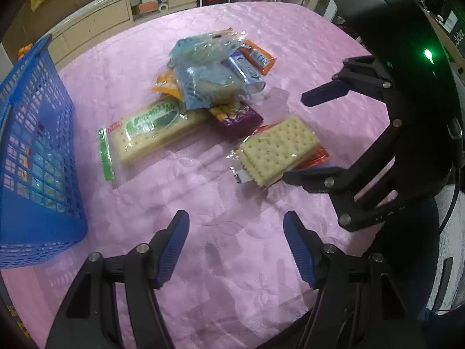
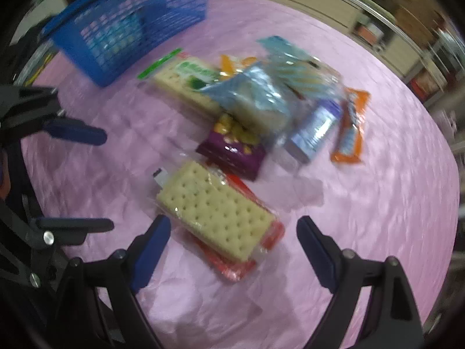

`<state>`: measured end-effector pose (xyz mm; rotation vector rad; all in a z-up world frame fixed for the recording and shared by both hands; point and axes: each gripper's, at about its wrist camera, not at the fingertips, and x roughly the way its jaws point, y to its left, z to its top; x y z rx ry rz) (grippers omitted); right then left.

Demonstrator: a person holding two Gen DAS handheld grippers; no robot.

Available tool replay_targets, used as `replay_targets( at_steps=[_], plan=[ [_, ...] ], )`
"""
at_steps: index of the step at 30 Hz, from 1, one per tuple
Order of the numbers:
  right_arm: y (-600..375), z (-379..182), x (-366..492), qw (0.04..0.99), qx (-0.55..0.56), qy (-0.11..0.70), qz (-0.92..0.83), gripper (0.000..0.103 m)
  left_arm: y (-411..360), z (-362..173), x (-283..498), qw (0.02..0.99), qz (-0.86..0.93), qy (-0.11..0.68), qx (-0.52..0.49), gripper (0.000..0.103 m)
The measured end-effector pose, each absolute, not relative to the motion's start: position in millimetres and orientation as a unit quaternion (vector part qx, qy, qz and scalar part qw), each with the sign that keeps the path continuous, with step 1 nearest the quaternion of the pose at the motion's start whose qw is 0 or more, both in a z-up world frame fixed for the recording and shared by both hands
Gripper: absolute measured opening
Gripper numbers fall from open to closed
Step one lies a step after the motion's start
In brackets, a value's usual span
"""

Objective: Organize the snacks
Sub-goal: 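Lower the right gripper onto the cracker pack and close on it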

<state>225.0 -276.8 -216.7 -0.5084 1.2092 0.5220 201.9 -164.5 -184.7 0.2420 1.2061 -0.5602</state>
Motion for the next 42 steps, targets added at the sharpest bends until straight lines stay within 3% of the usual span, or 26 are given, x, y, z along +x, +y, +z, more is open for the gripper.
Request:
replay_targets(
  at_steps=[4, 11, 15, 21, 37, 42],
  plan=[
    [-264, -228, 229, 0.737, -0.282, 0.554, 0.267, 0.091, -162, -189, 204, 0.778, -0.263, 0.561, 0.106, 0.065],
    [-256, -238, 242, 0.709, -0.271, 0.576, 0.302, 0.090, -154, -197, 206, 0.775, -0.256, 0.569, 0.103, 0.065],
    [-258, -232, 240, 0.716, -0.268, 0.571, 0.301, 0.075, -146, -196, 206, 0.778, -0.250, 0.570, 0.091, 0.065],
    [-283, -223, 224, 0.740, -0.217, 0.568, 0.288, 0.066, -143, -188, 202, 0.781, -0.252, 0.566, 0.085, 0.065],
    [-344, -185, 191, 0.788, -0.056, 0.561, 0.249, 0.064, -178, -161, 195, 0.789, -0.252, 0.556, 0.068, 0.065],
    [-333, -199, 186, 0.793, -0.091, 0.564, 0.213, 0.064, -183, -160, 185, 0.790, -0.248, 0.554, 0.088, 0.065]
  ],
)
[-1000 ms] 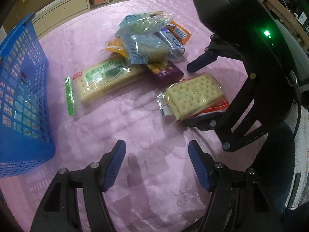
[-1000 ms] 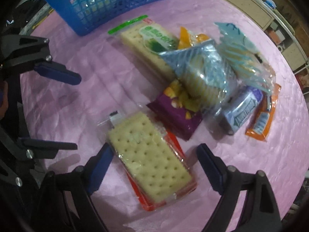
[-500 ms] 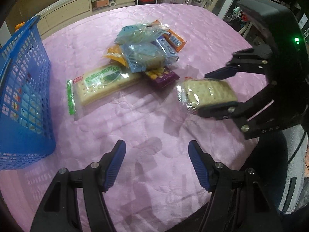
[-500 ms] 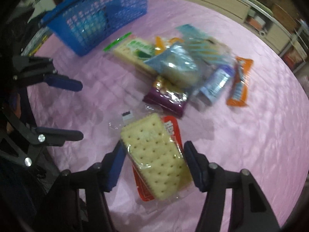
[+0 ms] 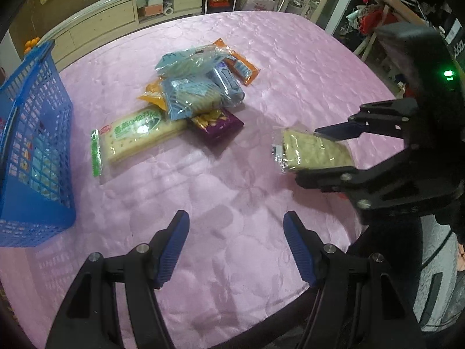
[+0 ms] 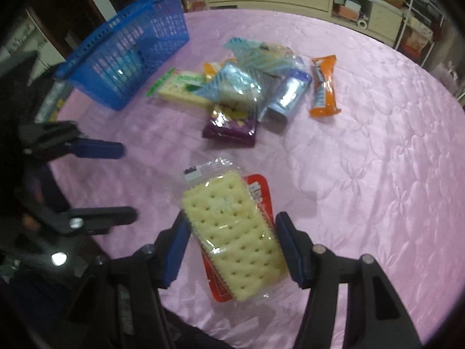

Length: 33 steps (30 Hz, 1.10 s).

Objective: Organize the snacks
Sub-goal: 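Lower the right gripper onto the cracker pack and close on it, then lift the cracker pack with the right gripper off the table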

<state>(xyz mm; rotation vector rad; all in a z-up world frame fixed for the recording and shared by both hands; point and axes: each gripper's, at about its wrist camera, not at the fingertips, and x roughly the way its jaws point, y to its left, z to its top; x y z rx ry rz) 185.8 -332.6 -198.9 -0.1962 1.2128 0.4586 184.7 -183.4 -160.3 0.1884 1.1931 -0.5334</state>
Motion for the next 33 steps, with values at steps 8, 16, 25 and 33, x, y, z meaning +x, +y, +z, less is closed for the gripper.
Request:
replay_targets(
  at_steps=[8, 16, 25, 33],
  plan=[
    [-310, -221, 180, 0.770, -0.140, 0.587, 0.210, 0.066, -174, -165, 170, 0.789, -0.238, 0.557, 0.105, 0.065],
    [-303, -230, 180, 0.757, -0.140, 0.603, 0.208, 0.069, -172, -170, 167, 0.785, -0.239, 0.562, 0.100, 0.065],
    [-315, -228, 175, 0.751, -0.157, 0.606, 0.210, 0.069, -173, -175, 166, 0.784, -0.242, 0.563, 0.101, 0.065],
    [-328, -216, 171, 0.773, -0.121, 0.584, 0.215, 0.055, -178, -172, 166, 0.784, -0.244, 0.561, 0.105, 0.065]
  ],
)
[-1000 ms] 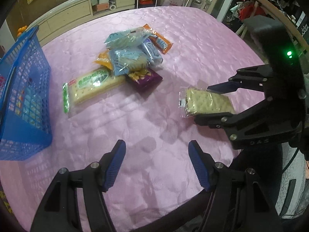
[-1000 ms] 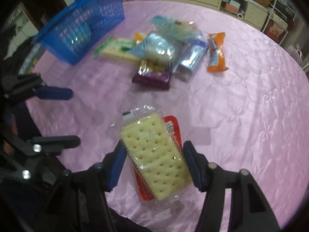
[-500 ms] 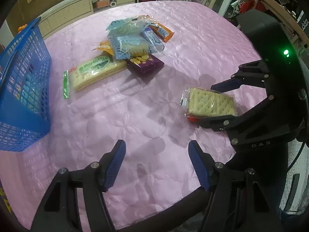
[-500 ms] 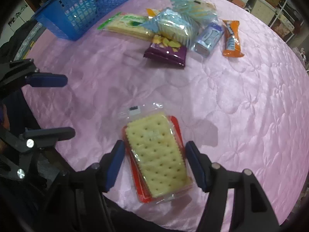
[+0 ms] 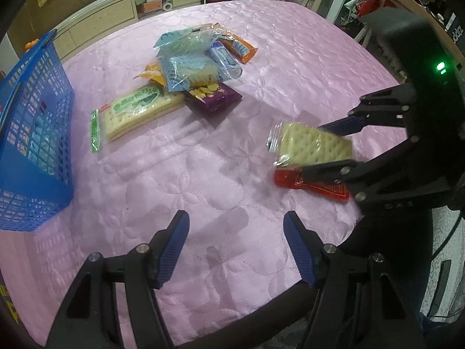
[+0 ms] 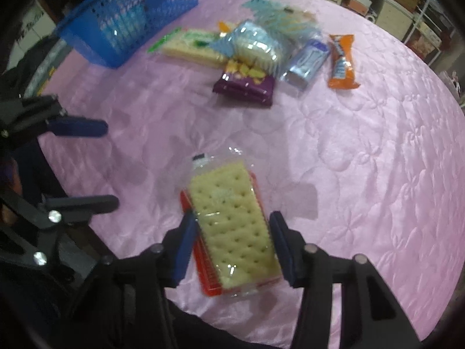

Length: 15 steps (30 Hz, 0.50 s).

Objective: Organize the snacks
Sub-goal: 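Lift the cracker pack with the right gripper off the table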

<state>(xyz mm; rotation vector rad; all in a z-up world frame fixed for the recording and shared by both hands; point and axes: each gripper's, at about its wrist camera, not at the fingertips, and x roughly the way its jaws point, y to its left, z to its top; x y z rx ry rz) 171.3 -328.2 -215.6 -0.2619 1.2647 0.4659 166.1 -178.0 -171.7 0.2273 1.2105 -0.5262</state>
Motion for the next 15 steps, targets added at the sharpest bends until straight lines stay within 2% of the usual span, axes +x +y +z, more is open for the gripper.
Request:
replay_targets(
  at_steps=[5, 9, 15],
  plan=[
    [-342, -201, 166, 0.785, -0.106, 0.574, 0.209, 0.055, -187, -170, 168, 0.782, -0.251, 0.562, 0.097, 0.065],
    [-362, -192, 164, 0.791, -0.051, 0.573, 0.209, 0.055, -205, -169, 170, 0.778, -0.272, 0.558, 0.096, 0.065],
    [-390, -197, 167, 0.794, -0.012, 0.577, 0.191, 0.055, -233, -181, 176, 0.768, -0.297, 0.557, 0.108, 0.065]
  ],
)
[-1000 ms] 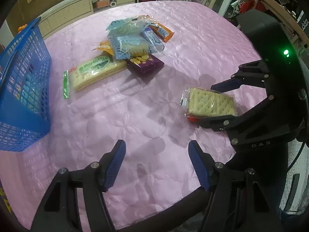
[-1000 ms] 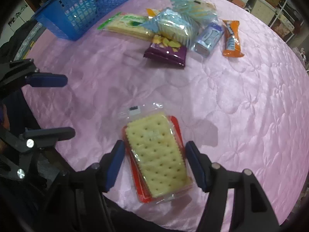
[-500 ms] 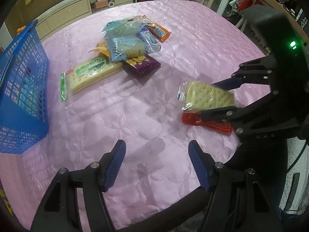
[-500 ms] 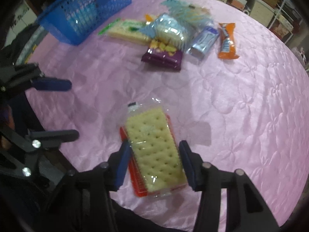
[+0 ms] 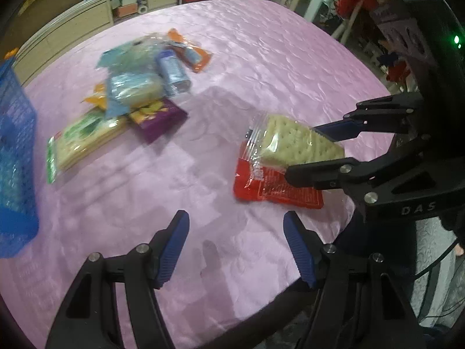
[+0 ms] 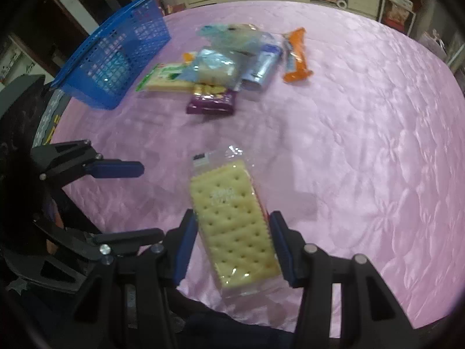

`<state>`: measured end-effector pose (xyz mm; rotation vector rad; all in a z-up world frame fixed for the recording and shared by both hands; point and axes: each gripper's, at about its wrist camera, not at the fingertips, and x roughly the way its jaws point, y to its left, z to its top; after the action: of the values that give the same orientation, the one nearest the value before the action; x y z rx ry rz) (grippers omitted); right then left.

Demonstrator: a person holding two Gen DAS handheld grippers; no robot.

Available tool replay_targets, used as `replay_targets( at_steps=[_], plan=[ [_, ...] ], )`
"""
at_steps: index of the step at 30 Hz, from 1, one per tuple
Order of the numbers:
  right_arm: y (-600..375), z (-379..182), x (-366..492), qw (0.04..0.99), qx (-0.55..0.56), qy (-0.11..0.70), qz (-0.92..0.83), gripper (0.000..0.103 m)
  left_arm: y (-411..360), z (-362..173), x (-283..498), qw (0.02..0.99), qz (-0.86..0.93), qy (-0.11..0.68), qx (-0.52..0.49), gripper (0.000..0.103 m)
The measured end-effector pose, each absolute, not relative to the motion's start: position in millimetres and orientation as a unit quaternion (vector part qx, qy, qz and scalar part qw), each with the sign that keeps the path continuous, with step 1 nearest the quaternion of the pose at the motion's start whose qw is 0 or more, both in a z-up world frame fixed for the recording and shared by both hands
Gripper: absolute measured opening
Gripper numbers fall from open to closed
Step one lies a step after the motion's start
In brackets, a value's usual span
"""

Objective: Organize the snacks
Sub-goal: 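Lift the cracker pack with the right gripper off the table, then lower the left gripper onto the red packet and close while right holds crackers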

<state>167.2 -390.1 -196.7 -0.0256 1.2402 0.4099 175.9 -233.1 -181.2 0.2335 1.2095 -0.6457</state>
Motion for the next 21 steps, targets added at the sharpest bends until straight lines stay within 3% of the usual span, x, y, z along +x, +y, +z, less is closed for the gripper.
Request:
replay_targets(
  at_steps=[16, 21],
  plan=[
    [-441, -190, 152, 0.811, 0.015, 0.572, 0.118, 0.055, -297, -208, 192, 0.708, -0.390, 0.557, 0.191, 0.069],
    [-452, -188, 150, 0.814, 0.046, 0.568, 0.111, 0.055, -307, -206, 201, 0.695, -0.394, 0.576, 0.172, 0.071]
  ],
)
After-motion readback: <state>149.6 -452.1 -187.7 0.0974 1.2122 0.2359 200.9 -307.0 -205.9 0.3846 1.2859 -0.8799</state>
